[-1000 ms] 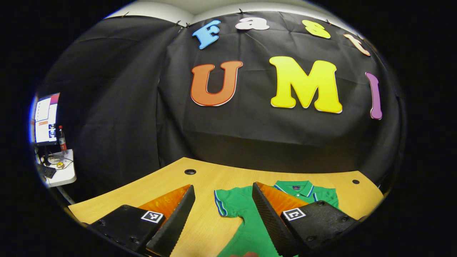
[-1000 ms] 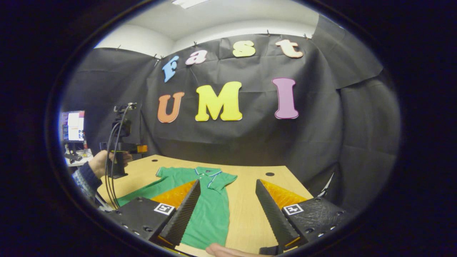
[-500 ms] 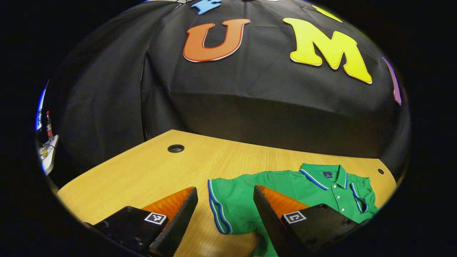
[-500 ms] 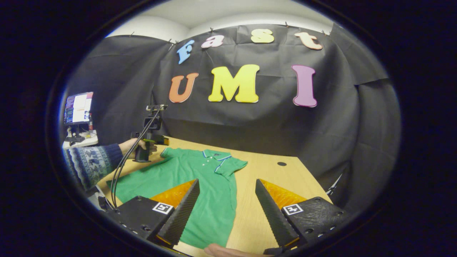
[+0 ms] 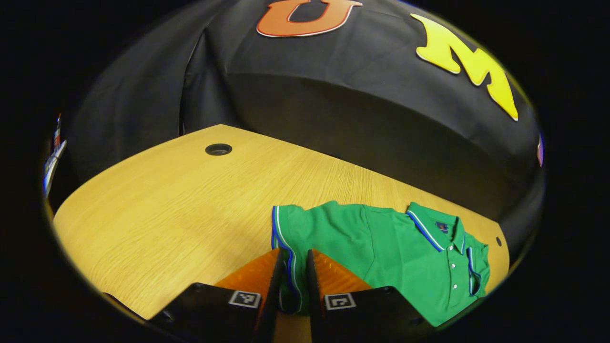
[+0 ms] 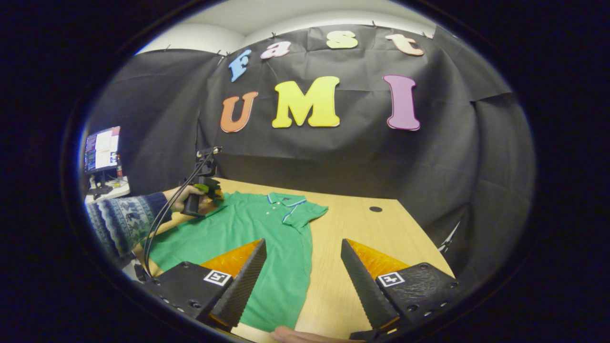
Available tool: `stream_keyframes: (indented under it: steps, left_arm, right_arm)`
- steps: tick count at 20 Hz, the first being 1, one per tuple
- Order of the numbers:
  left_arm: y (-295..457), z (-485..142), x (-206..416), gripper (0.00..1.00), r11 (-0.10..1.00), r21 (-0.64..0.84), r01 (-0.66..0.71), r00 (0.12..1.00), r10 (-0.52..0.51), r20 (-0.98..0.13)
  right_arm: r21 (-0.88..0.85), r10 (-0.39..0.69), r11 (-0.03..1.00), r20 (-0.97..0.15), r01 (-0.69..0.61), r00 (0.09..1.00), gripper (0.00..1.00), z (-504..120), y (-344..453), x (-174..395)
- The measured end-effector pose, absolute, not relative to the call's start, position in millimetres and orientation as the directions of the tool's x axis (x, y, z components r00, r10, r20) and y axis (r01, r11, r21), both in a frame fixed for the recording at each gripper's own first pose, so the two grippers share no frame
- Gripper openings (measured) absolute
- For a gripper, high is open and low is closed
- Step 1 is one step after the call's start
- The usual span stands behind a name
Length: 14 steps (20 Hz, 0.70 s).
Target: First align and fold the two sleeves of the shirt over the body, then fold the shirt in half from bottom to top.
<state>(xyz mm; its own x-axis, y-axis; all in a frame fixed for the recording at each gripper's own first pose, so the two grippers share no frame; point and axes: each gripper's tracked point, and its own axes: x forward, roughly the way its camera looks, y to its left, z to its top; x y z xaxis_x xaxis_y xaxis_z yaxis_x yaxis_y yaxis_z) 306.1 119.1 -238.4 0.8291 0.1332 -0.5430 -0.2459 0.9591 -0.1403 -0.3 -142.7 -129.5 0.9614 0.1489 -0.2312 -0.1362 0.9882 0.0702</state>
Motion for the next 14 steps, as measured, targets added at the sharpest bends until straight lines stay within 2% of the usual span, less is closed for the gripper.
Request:
stream_keyframes:
  steps: [1, 2, 4, 9, 14]
  left_arm:
    - [120, -238, 306, 0.30, 0.963, -0.120, -0.240, 0.823, 0.136, -0.552]
    - [120, -238, 306, 0.18, 0.967, -0.109, -0.232, 0.821, 0.134, -0.554]
    - [120, -232, 301, 0.10, 0.971, -0.092, -0.219, 0.814, 0.129, -0.566]
    - [107, -189, 292, 0.07, 0.969, -0.134, -0.209, 0.849, 0.112, -0.517]
    - [98, -179, 287, 0.07, 0.981, -0.047, -0.190, 0.848, 0.139, -0.512]
  right_arm:
    - [0.072, 0.152, 0.988, -0.228, -0.139, 0.962, 0.97, -129, -143, -2]
    - [0.074, 0.154, 0.987, -0.224, -0.141, 0.962, 0.97, -128, -143, -2]
    - [0.072, 0.150, 0.988, -0.221, -0.138, 0.964, 0.97, -128, -145, -3]
    - [0.067, 0.143, 0.989, -0.203, -0.132, 0.969, 0.95, -127, -148, -5]
    - [0.063, 0.153, 0.988, -0.197, -0.143, 0.968, 0.95, -127, -137, -16]
